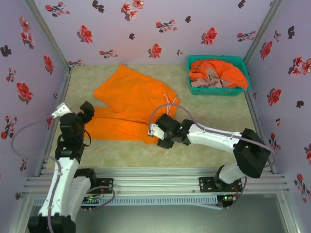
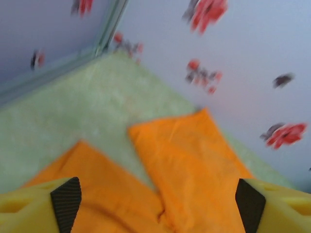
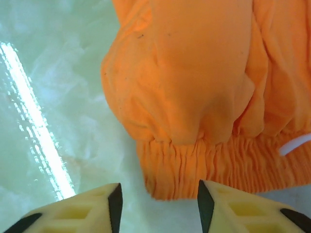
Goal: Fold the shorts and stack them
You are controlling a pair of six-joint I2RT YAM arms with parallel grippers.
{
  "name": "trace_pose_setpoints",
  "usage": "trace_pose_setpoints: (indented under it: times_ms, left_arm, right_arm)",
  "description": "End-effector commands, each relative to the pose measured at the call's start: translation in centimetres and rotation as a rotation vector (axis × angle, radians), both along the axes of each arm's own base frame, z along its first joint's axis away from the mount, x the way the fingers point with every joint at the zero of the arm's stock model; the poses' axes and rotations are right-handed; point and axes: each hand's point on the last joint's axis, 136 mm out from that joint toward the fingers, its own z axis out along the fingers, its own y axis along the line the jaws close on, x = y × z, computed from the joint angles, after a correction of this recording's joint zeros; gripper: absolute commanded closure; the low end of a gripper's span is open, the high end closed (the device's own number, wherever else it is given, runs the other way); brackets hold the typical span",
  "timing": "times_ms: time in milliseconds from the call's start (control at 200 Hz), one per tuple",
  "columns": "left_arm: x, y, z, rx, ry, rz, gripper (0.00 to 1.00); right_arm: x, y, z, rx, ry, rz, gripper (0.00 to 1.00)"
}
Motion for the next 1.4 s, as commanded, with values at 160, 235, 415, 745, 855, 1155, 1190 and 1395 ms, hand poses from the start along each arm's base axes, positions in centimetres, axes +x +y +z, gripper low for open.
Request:
trace_pose_setpoints:
  times_ms: [160, 235, 415, 745, 855, 1155, 1190, 1395]
  left_arm:
    - [0.3, -0.8, 2.5, 0.028, 0.068, -0.052, 0.00]
    - [1.2, -1.8, 0.4, -0.010, 0.133, -0.101, 0.01]
    - [3.0, -3.5, -5.3, -0.108, 0.323, -0.169, 0.01]
    - [3.1, -3.1, -11.1, -0.204, 0.476, -0.120, 0.01]
    - [3.3, -3.0, -10.8, -0.210, 0.443, -0.118, 0.01]
    - [3.1, -2.1, -10.3, -0.192, 0.433, -0.101, 0.00]
    - [3.0, -2.0, -10.2, -0.192, 0.433, -0.098, 0.01]
    - [2.2, -1.8, -10.4, -0.200, 0.461, -0.085, 0.01]
  right_arm:
    - [-2.1, 1.1, 7.1, 0.262, 0.012, -0.035, 0.03]
    - [-1.6, 2.2, 10.0, 0.418, -0.011, -0.088, 0.01]
    - [1.6, 4.7, 12.5, 0.599, 0.110, -0.373, 0.01]
    - [4.6, 5.3, 5.8, 0.533, 0.423, -0.860, 0.01]
    - [4.5, 7.2, 3.7, 0.500, 0.495, -0.859, 0.02]
    - [1.3, 5.3, -4.3, 0.287, 0.657, -0.891, 0.02]
    - [1.4, 4.0, -4.7, 0.266, 0.649, -0.911, 0.02]
    - [3.9, -5.3, -5.6, 0.113, 0.507, -1.062, 0.02]
